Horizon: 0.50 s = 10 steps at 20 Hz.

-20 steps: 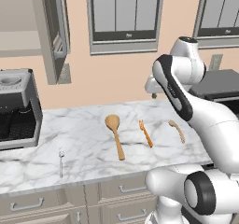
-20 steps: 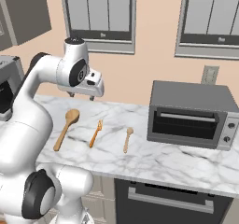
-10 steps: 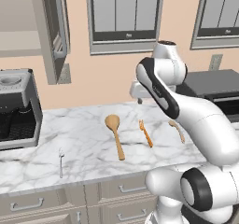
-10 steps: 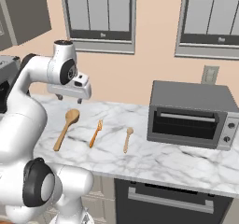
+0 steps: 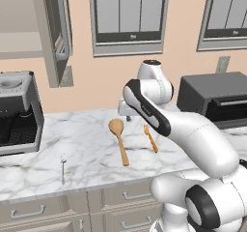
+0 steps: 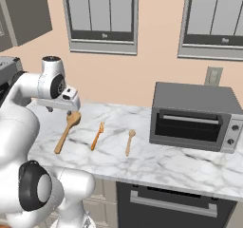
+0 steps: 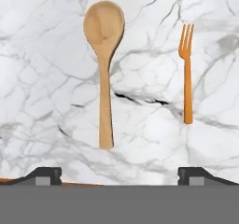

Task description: Organize the utensils by type. Pick up the wooden spoons from the counter and place them in the open cabinet. Then pick up the metallic utensils from the counter and place them in the open drawer.

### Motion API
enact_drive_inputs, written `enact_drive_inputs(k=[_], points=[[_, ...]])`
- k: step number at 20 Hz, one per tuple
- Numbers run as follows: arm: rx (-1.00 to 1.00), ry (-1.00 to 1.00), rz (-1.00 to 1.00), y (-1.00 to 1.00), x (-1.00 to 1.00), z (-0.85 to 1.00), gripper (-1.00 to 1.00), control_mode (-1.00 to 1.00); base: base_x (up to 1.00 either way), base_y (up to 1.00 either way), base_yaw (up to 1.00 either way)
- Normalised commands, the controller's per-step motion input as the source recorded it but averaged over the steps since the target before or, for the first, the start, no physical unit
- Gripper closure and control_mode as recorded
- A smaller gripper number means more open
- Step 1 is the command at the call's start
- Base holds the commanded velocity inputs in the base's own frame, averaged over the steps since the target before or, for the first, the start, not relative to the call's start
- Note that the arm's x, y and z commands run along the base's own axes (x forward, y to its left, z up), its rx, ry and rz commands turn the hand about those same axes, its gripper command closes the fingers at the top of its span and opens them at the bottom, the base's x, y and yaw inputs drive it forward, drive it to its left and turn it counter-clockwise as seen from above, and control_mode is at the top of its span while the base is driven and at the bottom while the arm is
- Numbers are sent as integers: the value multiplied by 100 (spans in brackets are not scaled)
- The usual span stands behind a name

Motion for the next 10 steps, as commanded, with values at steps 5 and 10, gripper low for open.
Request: enact_drive_inputs(k=[5,10], points=[[-5,-7,0,19,0,-69,-100,-100,0,0,0],[-2,-3,0,6,-2,-70,-100,-100,0,0,0]])
